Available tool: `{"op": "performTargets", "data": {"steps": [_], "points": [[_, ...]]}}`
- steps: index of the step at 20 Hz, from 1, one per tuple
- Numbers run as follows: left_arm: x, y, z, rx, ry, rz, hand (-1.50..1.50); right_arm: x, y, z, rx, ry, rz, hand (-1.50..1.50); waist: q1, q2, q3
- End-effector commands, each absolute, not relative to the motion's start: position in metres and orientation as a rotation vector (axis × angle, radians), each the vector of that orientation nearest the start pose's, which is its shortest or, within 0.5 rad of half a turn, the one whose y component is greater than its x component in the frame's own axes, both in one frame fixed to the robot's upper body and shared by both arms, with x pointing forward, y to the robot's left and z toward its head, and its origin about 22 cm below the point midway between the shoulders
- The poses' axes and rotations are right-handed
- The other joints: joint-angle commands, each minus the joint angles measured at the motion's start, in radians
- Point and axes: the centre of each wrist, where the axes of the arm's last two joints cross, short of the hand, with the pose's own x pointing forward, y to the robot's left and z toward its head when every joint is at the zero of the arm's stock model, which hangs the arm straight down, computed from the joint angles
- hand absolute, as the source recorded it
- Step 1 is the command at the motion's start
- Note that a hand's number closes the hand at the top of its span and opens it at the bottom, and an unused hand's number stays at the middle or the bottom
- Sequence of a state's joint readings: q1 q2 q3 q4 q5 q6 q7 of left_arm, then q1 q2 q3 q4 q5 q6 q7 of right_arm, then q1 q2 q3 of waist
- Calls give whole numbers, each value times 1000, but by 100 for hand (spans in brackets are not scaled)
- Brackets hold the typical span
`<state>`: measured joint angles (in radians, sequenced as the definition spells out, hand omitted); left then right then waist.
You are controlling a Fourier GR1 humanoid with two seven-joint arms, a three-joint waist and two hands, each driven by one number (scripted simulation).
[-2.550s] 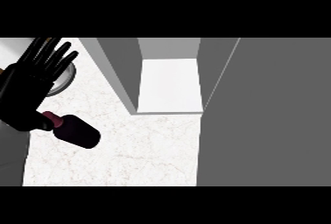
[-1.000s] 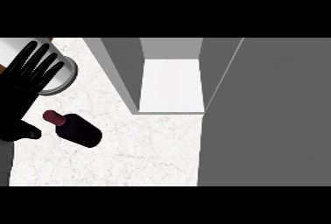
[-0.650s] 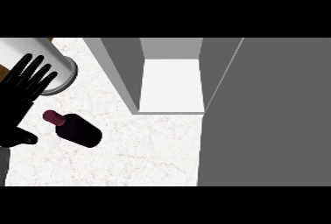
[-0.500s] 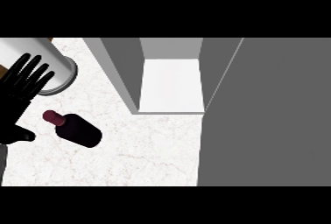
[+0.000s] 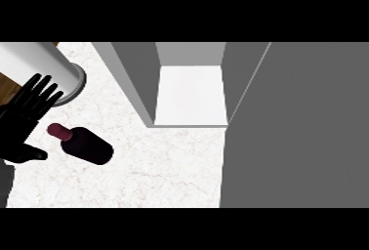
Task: Pick up the wine, place it into the cabinet and close the cabinet
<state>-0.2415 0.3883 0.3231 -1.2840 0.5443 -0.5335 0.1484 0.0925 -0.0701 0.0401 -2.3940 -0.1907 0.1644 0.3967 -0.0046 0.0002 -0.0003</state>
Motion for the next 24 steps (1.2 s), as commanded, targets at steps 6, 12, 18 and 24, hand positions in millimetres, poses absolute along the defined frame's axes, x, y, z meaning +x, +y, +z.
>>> {"op": "performTargets", "data": {"steps": [6, 12, 18, 24], "points": [[279, 402, 5, -316, -1528, -40, -150, 147, -238, 173, 237, -1894, 233, -150, 0, 0, 0], [290, 405, -4, -323, -1519, -68, -150, 156, -235, 169, 242, -1899, 224, -150, 1, 0, 0], [289, 414, -43, -313, -1494, -66, -150, 146, -229, 167, 244, -1919, 236, -150, -10, 3, -1], [279, 416, -60, -347, -1448, -69, -150, 151, -226, 181, 250, -1910, 219, -150, -6, 3, -1]]}}
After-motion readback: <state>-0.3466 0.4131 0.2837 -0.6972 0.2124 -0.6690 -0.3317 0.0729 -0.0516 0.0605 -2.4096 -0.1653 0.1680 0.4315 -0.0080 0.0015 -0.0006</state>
